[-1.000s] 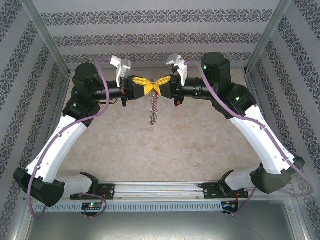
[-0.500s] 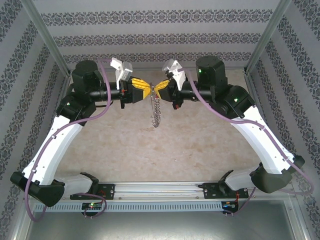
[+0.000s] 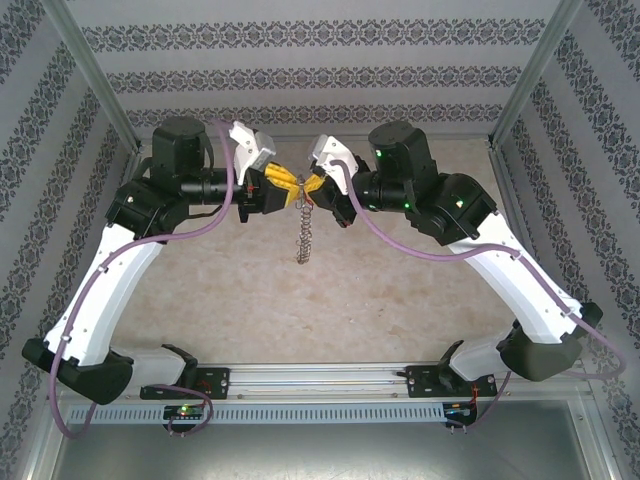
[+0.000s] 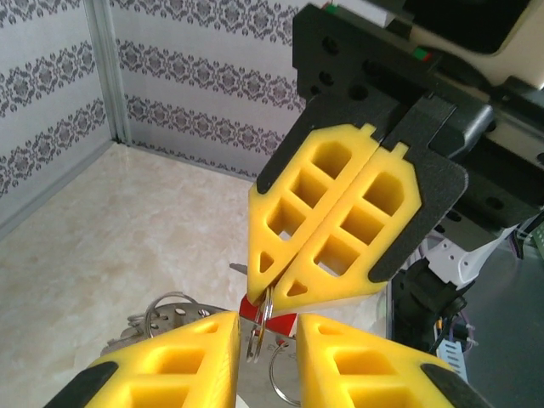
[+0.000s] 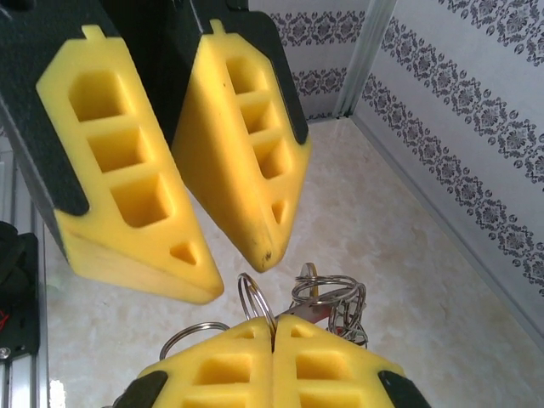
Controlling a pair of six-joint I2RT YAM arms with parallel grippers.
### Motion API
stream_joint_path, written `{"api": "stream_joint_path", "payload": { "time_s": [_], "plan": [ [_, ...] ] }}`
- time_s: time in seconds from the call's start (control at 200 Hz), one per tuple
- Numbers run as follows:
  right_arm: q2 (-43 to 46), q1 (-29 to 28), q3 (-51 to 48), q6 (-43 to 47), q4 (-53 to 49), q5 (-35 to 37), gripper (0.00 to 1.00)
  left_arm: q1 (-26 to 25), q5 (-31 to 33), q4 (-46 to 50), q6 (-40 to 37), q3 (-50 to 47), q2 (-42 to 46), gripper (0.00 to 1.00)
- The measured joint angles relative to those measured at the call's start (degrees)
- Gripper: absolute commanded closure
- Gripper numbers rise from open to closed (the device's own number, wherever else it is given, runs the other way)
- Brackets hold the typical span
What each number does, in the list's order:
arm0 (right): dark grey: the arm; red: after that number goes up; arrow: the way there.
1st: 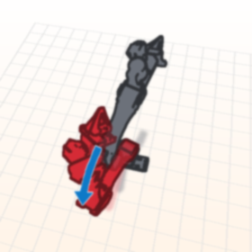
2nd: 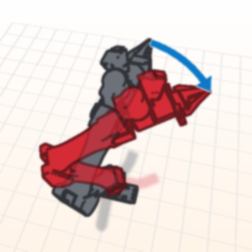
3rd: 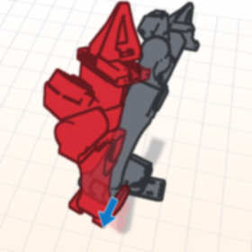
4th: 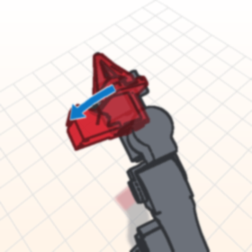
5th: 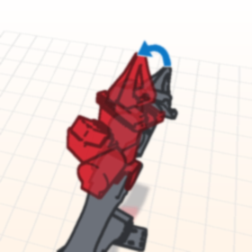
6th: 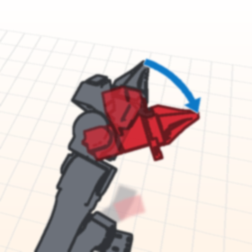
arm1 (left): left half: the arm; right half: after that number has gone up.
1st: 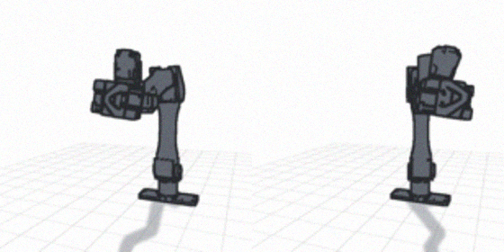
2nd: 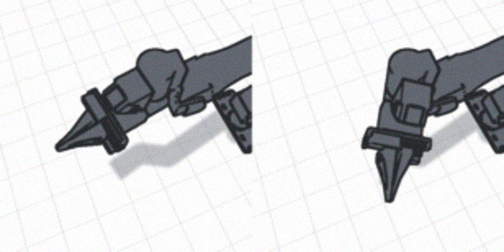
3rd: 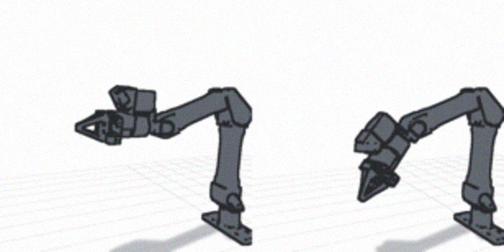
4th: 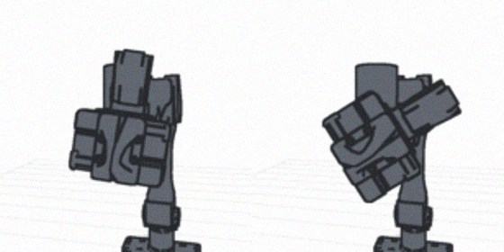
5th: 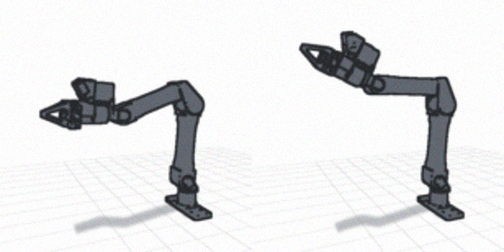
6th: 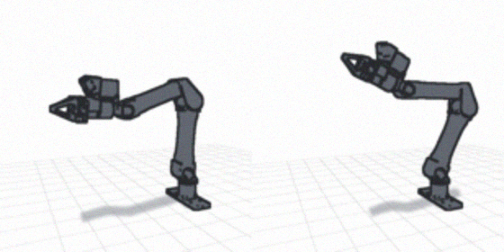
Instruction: Put the keys on the keyring
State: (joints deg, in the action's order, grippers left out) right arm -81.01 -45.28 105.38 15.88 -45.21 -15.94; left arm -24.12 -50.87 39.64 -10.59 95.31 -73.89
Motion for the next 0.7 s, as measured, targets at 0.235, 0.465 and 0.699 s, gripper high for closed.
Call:
{"api": "stream_joint_path", "payload": {
  "time_s": [0.235,0.465,0.699],
  "plan": [
    [-0.31,-0.48,0.20,0.87,-0.22,0.57,1.00,-0.70,0.61,1.73,-1.90,0.09,-1.09,0.80],
    [-0.48,-0.74,0.42,1.05,-0.52,1.60,1.00,-0.92,1.44,2.16,-3.39,0.15,-1.81,1.00],
    [-0.46,-0.74,0.31,1.01,-0.37,1.66,0.76,-0.96,1.29,1.95,-3.26,0.15,-1.81,1.00]
  ]
}}
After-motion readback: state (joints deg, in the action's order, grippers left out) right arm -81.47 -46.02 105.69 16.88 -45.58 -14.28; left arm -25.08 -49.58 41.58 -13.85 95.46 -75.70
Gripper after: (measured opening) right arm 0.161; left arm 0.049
